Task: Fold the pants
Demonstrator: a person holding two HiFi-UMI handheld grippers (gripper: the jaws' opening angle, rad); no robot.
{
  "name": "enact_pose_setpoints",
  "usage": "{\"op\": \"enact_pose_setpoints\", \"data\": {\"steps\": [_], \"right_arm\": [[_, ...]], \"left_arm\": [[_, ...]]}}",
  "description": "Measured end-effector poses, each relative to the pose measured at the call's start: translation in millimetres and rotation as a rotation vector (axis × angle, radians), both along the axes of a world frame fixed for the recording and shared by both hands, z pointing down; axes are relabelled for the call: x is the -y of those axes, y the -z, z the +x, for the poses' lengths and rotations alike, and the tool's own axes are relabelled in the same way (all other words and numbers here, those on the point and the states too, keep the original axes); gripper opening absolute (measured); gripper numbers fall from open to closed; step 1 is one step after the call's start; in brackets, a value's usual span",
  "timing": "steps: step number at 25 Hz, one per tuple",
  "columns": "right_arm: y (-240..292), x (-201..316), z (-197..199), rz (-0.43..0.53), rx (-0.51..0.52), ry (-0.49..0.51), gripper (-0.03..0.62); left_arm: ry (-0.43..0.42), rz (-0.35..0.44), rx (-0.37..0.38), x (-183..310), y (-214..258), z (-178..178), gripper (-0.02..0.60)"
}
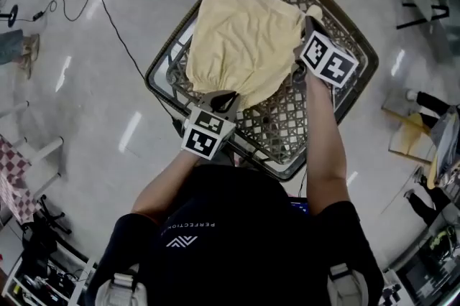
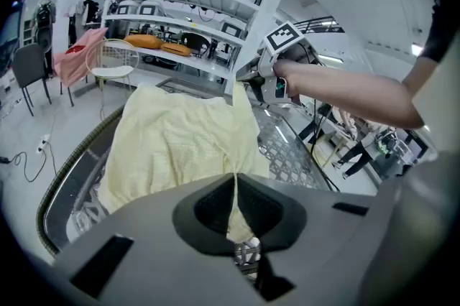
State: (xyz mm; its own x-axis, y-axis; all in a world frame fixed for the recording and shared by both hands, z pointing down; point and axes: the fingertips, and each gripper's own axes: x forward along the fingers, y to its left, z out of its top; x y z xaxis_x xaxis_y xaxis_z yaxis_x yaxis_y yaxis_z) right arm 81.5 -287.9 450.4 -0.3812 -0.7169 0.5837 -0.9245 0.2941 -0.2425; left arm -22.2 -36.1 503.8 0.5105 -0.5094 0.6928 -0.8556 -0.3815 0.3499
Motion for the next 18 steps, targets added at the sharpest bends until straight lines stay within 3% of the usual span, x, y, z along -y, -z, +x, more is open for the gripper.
{"op": "enact_pose_setpoints", "data": {"steps": [6,18], "right_arm": [[5.7,11.6,-70.7,0.0,0.004,0.087,0.038],[4.2,30.9,-178.1,0.01,0.051,0.229,0.037]], "left_arm": [[0.118,-0.018,-0.018,7.1,7.3,-53.6,0.017],[0.273,-0.046,-0.019,5.8,0.7,-103.7,0.017]]}}
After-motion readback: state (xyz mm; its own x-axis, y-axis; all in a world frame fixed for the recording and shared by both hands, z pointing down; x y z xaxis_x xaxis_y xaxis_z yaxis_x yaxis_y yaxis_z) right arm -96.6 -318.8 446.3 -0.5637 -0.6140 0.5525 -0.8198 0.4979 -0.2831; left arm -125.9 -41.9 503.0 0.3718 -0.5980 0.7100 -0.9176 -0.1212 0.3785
